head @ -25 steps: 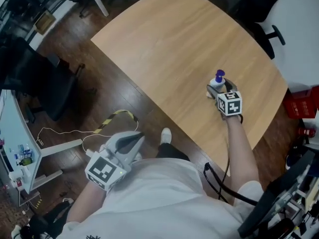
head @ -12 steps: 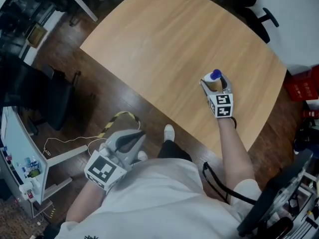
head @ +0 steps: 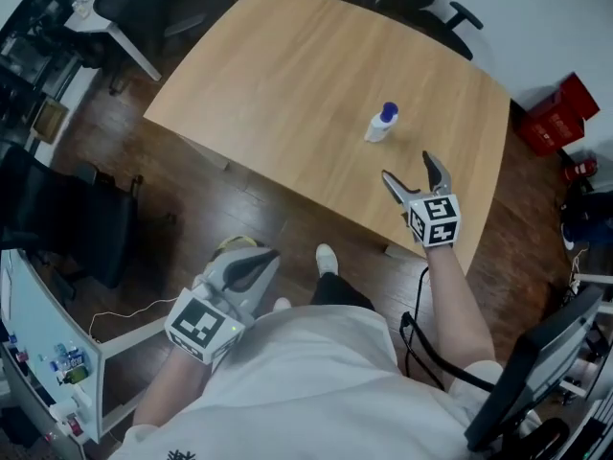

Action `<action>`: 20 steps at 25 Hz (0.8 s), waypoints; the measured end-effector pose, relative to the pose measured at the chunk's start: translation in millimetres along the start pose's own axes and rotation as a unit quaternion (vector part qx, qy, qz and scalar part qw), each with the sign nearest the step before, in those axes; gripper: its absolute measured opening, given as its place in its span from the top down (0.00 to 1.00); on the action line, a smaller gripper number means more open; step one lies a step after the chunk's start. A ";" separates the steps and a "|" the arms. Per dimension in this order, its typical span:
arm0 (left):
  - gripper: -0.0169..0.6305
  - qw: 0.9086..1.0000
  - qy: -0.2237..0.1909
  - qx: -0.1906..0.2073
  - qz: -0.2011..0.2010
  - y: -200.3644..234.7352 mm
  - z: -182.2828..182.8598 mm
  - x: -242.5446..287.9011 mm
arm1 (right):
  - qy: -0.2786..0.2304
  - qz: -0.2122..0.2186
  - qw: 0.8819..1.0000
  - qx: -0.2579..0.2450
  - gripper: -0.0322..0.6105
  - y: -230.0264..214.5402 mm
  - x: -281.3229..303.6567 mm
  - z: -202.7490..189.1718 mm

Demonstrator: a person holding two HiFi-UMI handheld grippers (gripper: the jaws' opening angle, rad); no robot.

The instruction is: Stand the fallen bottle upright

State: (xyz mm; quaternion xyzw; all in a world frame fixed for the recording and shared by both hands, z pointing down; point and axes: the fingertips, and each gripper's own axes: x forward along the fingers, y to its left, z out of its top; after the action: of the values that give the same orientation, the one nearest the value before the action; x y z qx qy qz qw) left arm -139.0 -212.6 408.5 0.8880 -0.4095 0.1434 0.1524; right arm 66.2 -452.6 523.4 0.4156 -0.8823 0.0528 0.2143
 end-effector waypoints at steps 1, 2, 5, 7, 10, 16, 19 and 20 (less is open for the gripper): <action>0.97 1.000 -0.010 0.007 -0.014 -7.8 -0.5 -7.5 | 0.001 -0.003 1.000 0.007 0.25 13.4 -22.9 -0.3; 0.97 0.999 -0.017 0.011 -0.027 -16.9 -2.8 -16.3 | 0.003 -0.006 1.000 0.016 0.25 29.5 -46.7 -2.0; 0.97 0.997 -0.022 0.023 -0.066 -42.4 -21.8 -45.0 | 0.003 -0.013 0.999 0.052 0.25 86.1 -120.6 -9.9; 0.97 0.995 -0.023 0.022 -0.094 -61.0 -35.5 -56.9 | 0.003 -0.020 0.998 0.066 0.25 122.4 -170.1 -16.7; 0.97 0.991 -0.015 0.023 -0.130 -91.6 -51.7 -65.0 | 0.010 -0.027 0.997 0.073 0.25 167.0 -237.7 -28.3; 0.97 0.986 -0.017 0.045 -0.162 -148.9 -69.0 -87.4 | -0.001 -0.038 0.996 0.077 0.25 224.5 -332.1 -41.6; 0.97 0.985 -0.025 0.055 -0.160 -174.5 -73.0 -99.0 | -0.026 -0.041 0.997 0.066 0.25 240.0 -365.0 -37.3; 0.97 0.985 -0.027 0.057 -0.159 -184.5 -76.2 -102.6 | -0.032 -0.039 0.997 0.062 0.25 246.4 -375.7 -37.3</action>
State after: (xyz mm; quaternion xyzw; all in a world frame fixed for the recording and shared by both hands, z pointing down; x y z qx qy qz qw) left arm -70.6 1.2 410.8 0.9526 -0.2581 0.1166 0.1110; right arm 103.8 -15.5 419.4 0.4635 -0.8670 0.0862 0.1613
